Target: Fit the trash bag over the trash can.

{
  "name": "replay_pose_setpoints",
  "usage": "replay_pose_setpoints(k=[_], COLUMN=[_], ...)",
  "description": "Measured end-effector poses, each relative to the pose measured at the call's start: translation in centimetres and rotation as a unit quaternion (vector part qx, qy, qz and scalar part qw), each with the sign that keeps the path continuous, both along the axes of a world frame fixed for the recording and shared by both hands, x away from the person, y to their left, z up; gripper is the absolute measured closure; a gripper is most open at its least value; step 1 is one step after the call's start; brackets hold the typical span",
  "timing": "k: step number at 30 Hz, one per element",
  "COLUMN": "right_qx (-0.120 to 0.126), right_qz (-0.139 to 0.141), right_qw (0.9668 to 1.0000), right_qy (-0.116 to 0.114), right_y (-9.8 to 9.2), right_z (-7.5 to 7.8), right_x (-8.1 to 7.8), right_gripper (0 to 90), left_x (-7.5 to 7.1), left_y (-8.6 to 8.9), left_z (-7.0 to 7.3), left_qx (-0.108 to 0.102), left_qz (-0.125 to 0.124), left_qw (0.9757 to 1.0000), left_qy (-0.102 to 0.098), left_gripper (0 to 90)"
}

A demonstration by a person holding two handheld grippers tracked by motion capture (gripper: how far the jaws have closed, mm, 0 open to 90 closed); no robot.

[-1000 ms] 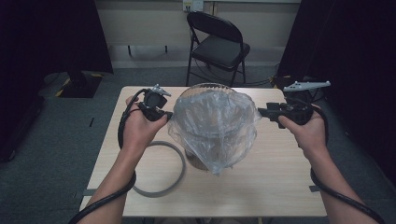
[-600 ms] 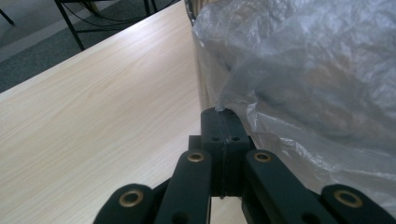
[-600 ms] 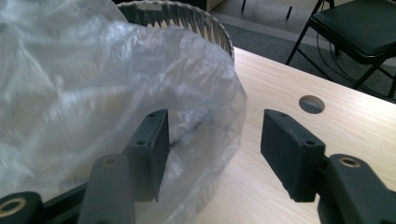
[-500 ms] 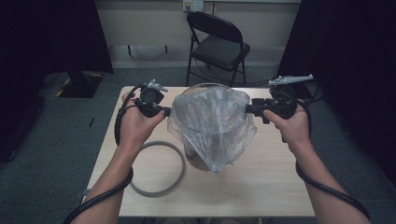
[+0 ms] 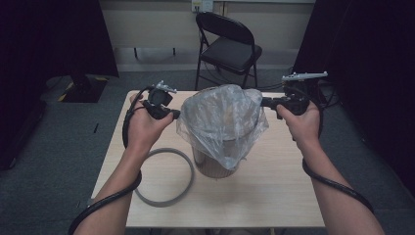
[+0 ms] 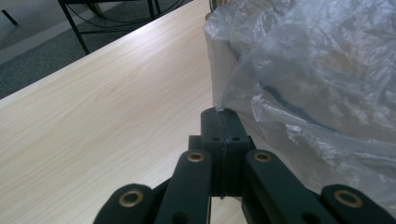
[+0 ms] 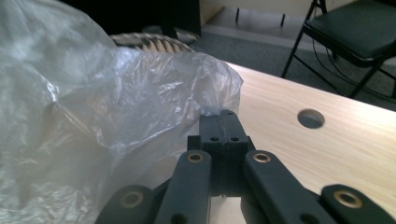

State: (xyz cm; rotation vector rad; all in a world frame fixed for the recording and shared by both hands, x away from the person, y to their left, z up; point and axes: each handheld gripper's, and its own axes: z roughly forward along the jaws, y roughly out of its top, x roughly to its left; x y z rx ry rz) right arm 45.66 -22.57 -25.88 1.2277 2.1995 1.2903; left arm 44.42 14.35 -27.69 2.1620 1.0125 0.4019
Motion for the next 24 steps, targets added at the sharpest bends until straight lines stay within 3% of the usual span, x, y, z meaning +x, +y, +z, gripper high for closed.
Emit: replay_pose_setpoints(k=[5,11,13,16,19,24], right_qx=[-0.02,-0.036,-0.045,-0.039,-0.028,-0.013], right_qz=[-0.002,0.009,0.008,0.008,0.011,0.012], right_qw=[0.9997,0.9987,0.9979,0.9978,0.9977,0.9976], right_qy=[0.012,0.034,0.045,0.054,0.061,0.067], right_y=[0.5,1.5,1.8,1.9,1.8,1.5], right_z=[-1.4,-3.9,-4.9,-6.3,-7.4,-8.4], right_x=[0.9,1.9,2.2,2.6,2.9,3.1], right_gripper=[90.0,90.0,90.0,90.0,90.0,90.0], left_x=[0.6,1.0,1.3,1.8,2.3,2.4], left_y=[0.0,0.0,0.0,0.0,0.1,0.6], left_z=[-0.9,-1.9,-2.4,-3.5,-5.0,-6.3], left_qx=[0.005,-0.011,-0.004,-0.011,-0.003,-0.019], left_qz=[-0.002,-0.006,-0.003,0.003,0.01,0.016], left_qw=[0.9997,0.9995,0.9995,0.999,0.9986,0.9978], left_qy=[0.023,0.027,0.031,0.044,0.052,0.062], left_gripper=[90.0,90.0,90.0,90.0,90.0,90.0])
